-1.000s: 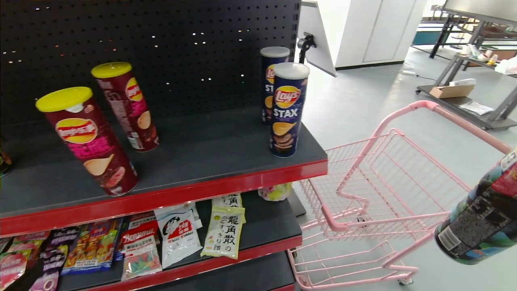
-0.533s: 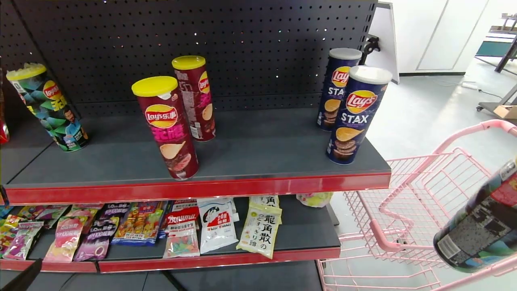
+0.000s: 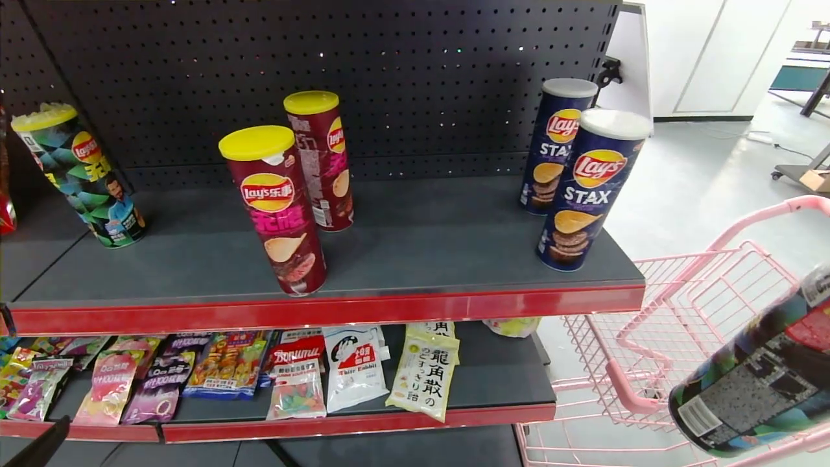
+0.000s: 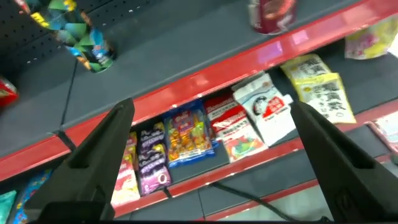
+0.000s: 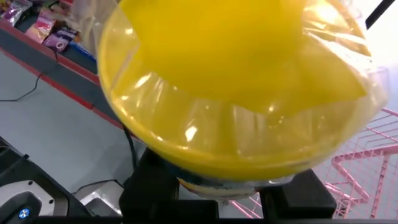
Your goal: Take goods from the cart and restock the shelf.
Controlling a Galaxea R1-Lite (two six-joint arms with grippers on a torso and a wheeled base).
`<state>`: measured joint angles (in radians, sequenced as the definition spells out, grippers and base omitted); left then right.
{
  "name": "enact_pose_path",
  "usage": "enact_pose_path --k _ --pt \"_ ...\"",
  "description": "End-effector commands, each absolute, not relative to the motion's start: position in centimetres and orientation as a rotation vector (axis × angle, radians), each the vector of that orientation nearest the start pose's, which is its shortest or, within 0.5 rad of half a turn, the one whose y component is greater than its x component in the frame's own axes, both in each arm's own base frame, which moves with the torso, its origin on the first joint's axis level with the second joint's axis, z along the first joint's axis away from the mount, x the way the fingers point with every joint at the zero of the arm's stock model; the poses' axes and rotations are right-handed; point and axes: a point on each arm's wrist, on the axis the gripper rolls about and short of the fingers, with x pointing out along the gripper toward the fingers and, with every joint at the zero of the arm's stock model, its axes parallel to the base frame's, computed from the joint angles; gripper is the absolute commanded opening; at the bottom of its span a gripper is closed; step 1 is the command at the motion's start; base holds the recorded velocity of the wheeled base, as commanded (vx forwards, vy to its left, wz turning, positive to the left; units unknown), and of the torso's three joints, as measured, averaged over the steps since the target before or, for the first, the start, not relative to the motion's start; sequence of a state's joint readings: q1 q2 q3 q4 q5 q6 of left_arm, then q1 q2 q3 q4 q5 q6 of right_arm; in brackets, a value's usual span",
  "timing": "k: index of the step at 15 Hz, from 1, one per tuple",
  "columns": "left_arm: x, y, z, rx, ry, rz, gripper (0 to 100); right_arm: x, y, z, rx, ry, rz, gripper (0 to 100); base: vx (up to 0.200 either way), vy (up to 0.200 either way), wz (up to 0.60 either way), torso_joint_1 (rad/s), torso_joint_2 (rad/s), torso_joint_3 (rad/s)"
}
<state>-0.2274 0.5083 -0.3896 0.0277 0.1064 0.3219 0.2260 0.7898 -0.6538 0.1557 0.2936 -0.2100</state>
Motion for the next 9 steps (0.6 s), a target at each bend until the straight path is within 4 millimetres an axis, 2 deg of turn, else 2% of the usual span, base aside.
enact_pose_path --k 1,5,9 --pt "2.16 -0.25 18.49 0.344 0.125 -0.143 100 6.65 2.35 23.41 -0.198 0.234 0.565 0 0.0 0.2 0.0 0.017 0.01 -0.007" --pt "2.16 -0.25 18.49 0.344 0.125 -0.143 100 6.58 2.49 23.17 -0.197 0.24 0.59 0 0.0 0.2 0.0 0.001 0.0 0.0" --pt "2.16 -0.25 18.49 0.344 0.125 -0.142 100 6.37 3.22 23.14 -0.206 0.235 0.708 0 0.0 0.2 0.0 0.001 0.0 0.004"
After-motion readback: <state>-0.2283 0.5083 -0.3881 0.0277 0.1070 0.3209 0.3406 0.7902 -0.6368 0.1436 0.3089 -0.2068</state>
